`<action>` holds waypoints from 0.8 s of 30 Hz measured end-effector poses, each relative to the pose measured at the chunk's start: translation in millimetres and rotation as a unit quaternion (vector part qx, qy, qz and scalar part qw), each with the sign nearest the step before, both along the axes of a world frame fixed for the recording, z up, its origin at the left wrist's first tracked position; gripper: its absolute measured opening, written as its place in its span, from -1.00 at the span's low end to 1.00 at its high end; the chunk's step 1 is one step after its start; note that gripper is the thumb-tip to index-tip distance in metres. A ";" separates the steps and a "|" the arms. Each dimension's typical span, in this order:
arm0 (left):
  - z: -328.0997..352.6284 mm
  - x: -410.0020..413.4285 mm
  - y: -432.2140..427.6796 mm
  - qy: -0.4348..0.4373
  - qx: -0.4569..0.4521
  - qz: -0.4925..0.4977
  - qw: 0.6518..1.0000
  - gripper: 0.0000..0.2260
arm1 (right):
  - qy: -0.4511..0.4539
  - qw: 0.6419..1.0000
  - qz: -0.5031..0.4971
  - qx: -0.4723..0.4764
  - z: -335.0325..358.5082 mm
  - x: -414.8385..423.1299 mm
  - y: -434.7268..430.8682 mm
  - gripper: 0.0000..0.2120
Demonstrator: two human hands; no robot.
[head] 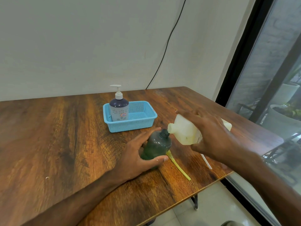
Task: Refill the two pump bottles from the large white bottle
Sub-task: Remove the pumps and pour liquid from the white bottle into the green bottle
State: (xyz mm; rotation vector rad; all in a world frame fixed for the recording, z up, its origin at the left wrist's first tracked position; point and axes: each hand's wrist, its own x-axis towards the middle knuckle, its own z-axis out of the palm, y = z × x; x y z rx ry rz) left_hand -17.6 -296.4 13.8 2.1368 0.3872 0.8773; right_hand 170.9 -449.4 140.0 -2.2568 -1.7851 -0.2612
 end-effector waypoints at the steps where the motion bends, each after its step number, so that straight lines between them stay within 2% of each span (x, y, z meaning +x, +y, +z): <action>1: 0.1 0.0 0.0 0.001 0.000 -0.001 1.000 -0.22 | 0.000 1.000 -0.001 0.001 0.2 0.0 -0.1 -0.01; 24: 0.5 -0.9 -0.2 -0.006 0.002 0.001 1.000 -0.23 | -0.005 1.000 -0.003 -0.004 2.0 -2.7 0.6 -0.03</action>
